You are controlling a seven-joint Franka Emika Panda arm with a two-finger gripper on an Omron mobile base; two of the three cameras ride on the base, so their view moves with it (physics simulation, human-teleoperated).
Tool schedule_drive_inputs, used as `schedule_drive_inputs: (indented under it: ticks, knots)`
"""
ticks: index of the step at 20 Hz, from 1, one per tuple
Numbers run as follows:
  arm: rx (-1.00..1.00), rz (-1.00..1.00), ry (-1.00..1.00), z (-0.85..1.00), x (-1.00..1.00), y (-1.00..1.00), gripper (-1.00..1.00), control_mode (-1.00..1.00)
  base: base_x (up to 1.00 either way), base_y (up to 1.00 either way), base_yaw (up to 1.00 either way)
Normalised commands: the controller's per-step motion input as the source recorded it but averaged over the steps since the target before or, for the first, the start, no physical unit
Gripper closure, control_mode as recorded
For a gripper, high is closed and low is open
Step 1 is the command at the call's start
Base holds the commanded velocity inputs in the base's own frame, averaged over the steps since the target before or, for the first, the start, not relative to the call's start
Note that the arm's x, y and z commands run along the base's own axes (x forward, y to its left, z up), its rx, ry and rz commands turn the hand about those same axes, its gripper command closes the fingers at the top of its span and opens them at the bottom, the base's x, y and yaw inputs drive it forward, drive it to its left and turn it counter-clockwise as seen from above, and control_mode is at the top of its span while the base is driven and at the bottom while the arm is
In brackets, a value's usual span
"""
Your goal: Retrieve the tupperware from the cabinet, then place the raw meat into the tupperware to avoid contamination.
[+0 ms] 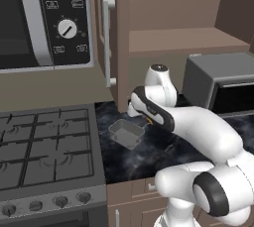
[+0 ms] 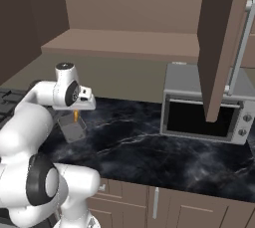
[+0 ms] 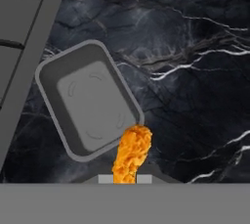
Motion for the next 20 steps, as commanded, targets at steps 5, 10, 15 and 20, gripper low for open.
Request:
schedule_drive_inputs:
  ticks: [5, 10, 15, 20]
  knots:
    - [0.0, 0.0, 0.0, -0.01, -0.09, 0.41, 1.0, -1.0, 0.0, 0.0, 0.0]
    - [-0.01, 0.0, 0.0, -0.03, 0.06, 0.44, 1.0, -1.0, 0.0, 0.0, 0.0]
    - [-0.03, 0.01, 0.02, -0.15, 0.17, 0.3, 1.0, -1.0, 0.0, 0.0, 0.0]
    - [-0.07, 0.02, 0.07, -0.31, 0.12, 0.11, 1.0, -1.0, 0.0, 0.0, 0.0]
